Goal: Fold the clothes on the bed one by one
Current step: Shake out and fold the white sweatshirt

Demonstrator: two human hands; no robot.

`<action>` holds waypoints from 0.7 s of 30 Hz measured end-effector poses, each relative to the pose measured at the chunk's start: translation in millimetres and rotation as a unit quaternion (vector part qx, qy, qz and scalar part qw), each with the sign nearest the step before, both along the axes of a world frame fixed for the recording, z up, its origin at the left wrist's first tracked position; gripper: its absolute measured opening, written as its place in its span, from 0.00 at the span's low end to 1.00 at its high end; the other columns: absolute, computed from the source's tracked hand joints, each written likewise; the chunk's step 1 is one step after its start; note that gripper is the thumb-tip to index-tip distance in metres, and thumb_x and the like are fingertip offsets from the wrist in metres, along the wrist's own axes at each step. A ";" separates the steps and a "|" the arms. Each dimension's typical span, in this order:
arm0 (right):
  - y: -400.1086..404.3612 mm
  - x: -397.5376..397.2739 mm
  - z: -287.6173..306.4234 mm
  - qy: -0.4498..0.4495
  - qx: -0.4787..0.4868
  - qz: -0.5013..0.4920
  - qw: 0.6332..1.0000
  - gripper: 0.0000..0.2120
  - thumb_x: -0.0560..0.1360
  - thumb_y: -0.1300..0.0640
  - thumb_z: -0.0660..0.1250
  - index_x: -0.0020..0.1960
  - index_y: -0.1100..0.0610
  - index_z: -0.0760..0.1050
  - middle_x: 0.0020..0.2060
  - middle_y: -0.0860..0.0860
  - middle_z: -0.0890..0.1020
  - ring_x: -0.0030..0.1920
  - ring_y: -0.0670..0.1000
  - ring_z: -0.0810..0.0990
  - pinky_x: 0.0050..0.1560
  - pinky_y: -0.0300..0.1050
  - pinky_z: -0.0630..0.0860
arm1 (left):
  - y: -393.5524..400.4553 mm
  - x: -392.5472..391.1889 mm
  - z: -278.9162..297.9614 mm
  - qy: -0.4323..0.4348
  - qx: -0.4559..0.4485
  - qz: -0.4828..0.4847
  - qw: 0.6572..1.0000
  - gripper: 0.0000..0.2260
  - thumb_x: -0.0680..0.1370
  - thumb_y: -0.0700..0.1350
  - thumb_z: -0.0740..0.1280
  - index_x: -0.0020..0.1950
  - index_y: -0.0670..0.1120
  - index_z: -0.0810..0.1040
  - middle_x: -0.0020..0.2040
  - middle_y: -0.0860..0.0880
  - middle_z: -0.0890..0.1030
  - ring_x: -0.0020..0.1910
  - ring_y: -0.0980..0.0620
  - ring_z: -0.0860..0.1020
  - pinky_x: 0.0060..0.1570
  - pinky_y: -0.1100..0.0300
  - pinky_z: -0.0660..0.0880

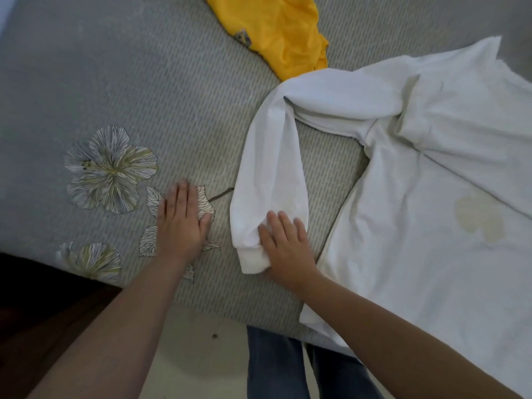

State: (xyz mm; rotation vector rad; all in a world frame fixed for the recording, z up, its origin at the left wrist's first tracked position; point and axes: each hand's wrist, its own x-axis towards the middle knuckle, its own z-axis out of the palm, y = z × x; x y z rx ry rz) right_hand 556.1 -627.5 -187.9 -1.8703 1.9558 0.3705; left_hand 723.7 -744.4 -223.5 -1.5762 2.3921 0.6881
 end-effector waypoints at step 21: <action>128.2 -397.3 199.7 -0.250 -0.428 -0.745 0.446 0.08 0.76 0.60 0.59 0.40 0.54 0.74 0.35 0.52 0.77 0.39 0.52 0.75 0.32 0.42 0.67 | 63.6 -315.2 119.2 0.179 -0.083 -0.245 0.949 0.25 0.74 0.36 0.65 0.68 0.31 0.63 0.70 0.31 0.61 0.70 0.33 0.60 0.68 0.44 0.59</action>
